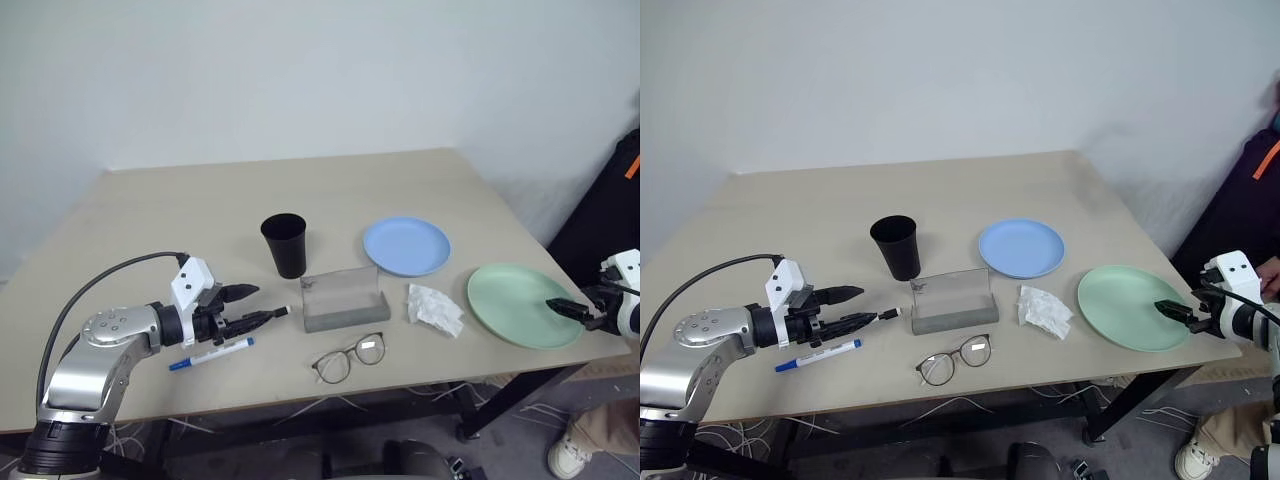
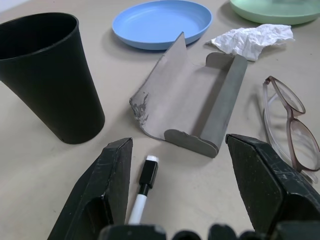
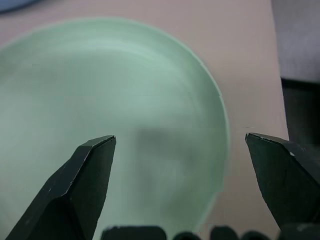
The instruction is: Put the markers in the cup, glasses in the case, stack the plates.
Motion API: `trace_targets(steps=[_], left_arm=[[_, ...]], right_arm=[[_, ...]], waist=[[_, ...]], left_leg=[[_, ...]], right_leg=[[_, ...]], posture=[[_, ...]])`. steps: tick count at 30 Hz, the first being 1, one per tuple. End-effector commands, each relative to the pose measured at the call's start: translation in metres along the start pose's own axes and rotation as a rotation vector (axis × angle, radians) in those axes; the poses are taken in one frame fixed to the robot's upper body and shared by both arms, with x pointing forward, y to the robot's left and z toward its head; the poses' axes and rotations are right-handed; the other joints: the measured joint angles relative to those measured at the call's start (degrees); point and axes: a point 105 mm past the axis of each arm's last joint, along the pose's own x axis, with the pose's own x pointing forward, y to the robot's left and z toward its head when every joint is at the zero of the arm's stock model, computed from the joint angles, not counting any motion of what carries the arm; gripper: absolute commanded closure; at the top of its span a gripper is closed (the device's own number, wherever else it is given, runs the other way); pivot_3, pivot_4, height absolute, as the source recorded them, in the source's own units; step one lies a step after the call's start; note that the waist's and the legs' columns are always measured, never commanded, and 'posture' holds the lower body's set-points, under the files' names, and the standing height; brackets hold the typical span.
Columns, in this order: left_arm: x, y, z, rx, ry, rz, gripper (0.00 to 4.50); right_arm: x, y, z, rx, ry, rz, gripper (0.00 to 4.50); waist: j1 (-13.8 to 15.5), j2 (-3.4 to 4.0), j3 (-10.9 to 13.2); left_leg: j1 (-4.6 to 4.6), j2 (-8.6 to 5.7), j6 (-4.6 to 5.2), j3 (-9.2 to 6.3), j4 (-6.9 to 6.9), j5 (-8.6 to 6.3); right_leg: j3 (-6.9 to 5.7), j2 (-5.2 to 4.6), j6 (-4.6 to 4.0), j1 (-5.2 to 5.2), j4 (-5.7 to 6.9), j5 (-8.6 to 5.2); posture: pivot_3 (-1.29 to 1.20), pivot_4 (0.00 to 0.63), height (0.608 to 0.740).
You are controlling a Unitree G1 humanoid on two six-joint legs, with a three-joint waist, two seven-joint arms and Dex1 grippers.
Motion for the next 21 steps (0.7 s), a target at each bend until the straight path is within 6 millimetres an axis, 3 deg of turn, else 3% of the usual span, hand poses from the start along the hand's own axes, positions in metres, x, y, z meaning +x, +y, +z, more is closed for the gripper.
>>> trace_targets(steps=[1, 7, 10, 21], left_arm=[[-0.004, 0.004, 0.009, 0.052, -0.030, 0.021, 1.39], [-0.006, 0.003, 0.007, 0.062, -0.039, 0.024, 1.39], [-0.006, 0.003, 0.007, 0.064, -0.040, 0.025, 1.33], [-0.007, 0.002, 0.007, 0.061, -0.039, 0.024, 1.33]], right_arm=[[-0.007, -0.010, 0.015, -0.012, -0.052, -0.041, 0.00], [-0.003, -0.006, 0.008, 0.036, -0.034, -0.025, 0.00], [-0.001, -0.004, 0.007, 0.066, -0.031, -0.013, 0.57], [0.002, 0.000, 0.004, 0.110, -0.014, 0.002, 4.39]], waist=[[-0.03, 0.01, 0.00], [-0.03, 0.02, 0.01], [-0.03, 0.02, 0.01], [-0.04, 0.03, 0.01]], left_leg=[[0.02, 0.00, 0.00, 0.00, 0.00, 0.00], [0.15, 0.00, 0.00, 0.01, 0.00, 0.00], [0.39, 0.01, -0.01, 0.01, 0.00, 0.00], [0.48, 0.03, -0.02, 0.03, -0.04, -0.01]], right_leg=[[0.00, 0.00, 0.00, 0.00, 0.00, 0.00], [-0.02, 0.00, 0.01, 0.04, -0.02, 0.00], [-0.02, 0.00, 0.01, 0.04, -0.04, -0.01], [-0.05, -0.01, 0.01, 0.05, -0.07, -0.01]], posture=[[0.00, 0.000, 0.735], [0.00, 0.000, 0.735], [0.00, 0.000, 0.735], [0.00, 0.000, 0.735]])
